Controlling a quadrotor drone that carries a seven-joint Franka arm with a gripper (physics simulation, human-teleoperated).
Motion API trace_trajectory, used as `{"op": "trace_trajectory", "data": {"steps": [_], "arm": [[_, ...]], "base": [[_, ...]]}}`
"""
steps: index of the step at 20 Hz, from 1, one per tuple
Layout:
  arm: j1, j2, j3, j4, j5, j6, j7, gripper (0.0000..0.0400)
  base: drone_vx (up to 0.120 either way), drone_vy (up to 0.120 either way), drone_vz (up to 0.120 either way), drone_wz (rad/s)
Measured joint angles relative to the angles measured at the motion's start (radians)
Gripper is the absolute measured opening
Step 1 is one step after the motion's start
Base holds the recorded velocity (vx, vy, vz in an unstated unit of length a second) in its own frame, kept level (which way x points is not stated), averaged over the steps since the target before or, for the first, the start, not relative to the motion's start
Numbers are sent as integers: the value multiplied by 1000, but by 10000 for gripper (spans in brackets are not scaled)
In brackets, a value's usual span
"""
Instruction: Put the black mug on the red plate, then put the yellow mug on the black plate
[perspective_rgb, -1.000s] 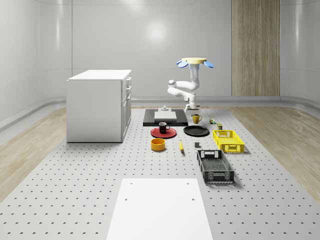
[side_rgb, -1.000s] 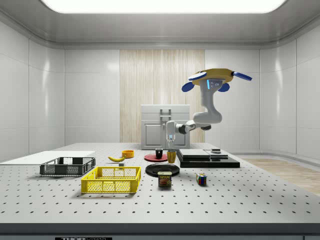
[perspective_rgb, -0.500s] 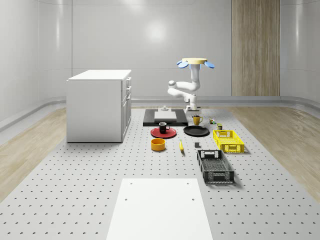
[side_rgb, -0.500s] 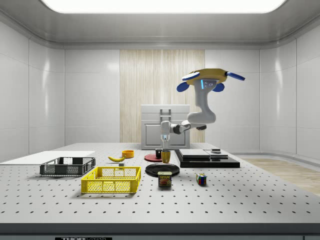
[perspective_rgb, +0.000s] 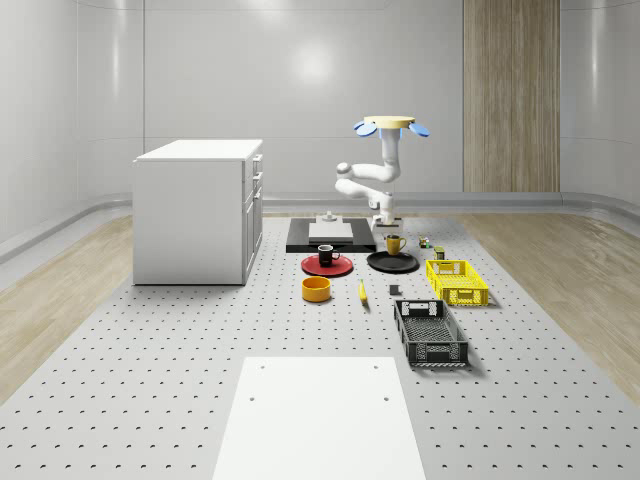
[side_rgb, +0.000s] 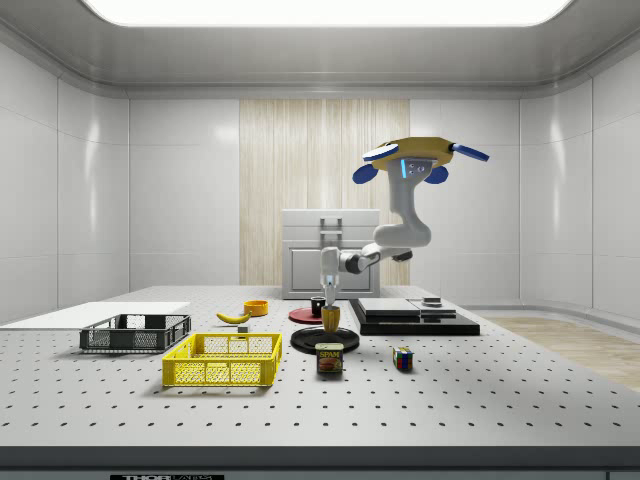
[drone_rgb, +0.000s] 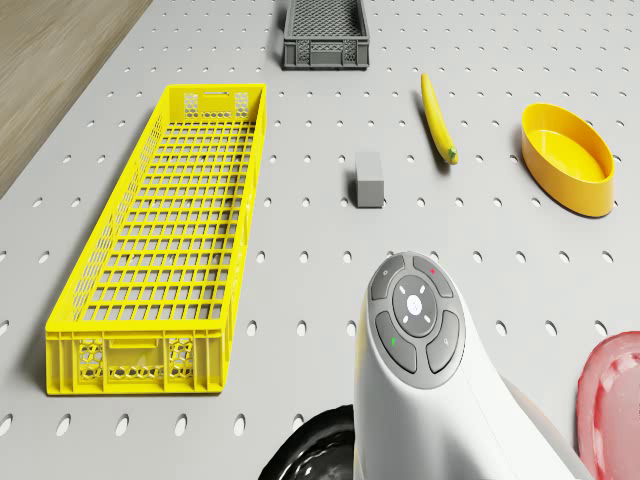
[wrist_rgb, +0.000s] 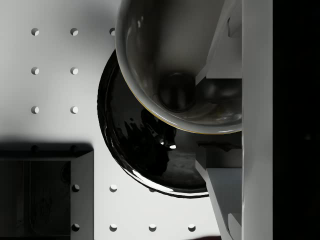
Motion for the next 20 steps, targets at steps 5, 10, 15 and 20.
{"op": "trace_trajectory", "data": {"steps": [5,10,15,20], "arm": [[-14,10,-48,25,-45,20,0,110],[-27,25,-93,53,-88,38,0,174],[-22,29,-88,49,-86,31,-3,335],[-3,24,-41,20,-45,3,-6,381]], "base": [[0,0,0,0],[0,0,0,0],[0,0,0,0],[0,0,0,0]]}}
